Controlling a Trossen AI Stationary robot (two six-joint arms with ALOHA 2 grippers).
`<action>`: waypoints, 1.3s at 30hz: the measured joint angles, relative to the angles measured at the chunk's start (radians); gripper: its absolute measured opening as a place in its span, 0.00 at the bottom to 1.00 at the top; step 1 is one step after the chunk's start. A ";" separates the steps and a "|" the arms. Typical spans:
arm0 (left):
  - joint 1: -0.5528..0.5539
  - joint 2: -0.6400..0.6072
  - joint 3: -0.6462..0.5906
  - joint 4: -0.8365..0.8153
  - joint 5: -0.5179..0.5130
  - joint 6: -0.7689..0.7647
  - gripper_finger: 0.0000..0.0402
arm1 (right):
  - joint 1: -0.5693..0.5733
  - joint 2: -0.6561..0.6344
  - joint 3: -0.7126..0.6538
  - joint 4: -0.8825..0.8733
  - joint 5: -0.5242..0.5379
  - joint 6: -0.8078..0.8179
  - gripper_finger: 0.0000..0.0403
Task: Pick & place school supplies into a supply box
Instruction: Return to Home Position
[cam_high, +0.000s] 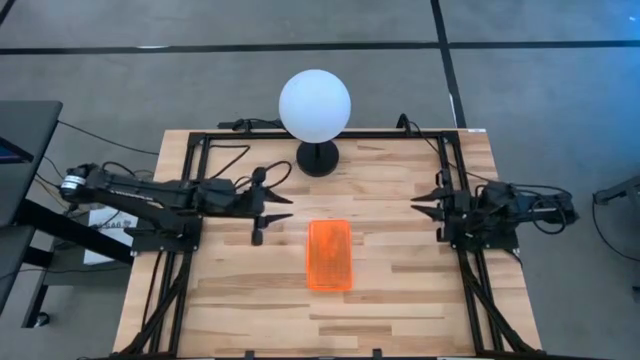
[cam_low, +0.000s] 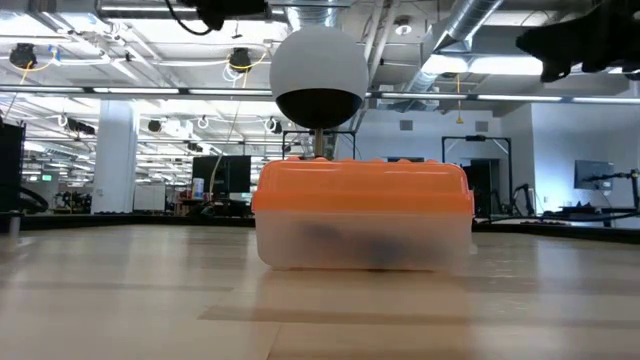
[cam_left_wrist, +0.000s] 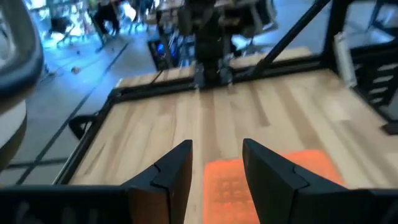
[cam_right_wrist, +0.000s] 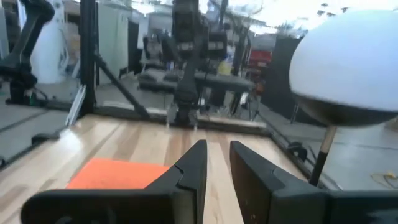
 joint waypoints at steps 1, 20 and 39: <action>-0.010 -0.024 -0.025 0.025 0.000 0.000 0.34 | 0.000 0.006 -0.001 -0.010 0.000 0.000 0.16; -0.035 -0.705 -0.789 0.530 -0.083 -0.039 0.34 | -0.001 -0.012 -0.029 -0.079 -0.003 0.016 0.16; -0.033 -1.022 -0.791 0.155 -0.084 0.026 0.34 | -0.157 -0.012 -0.159 0.064 -0.178 -0.005 0.16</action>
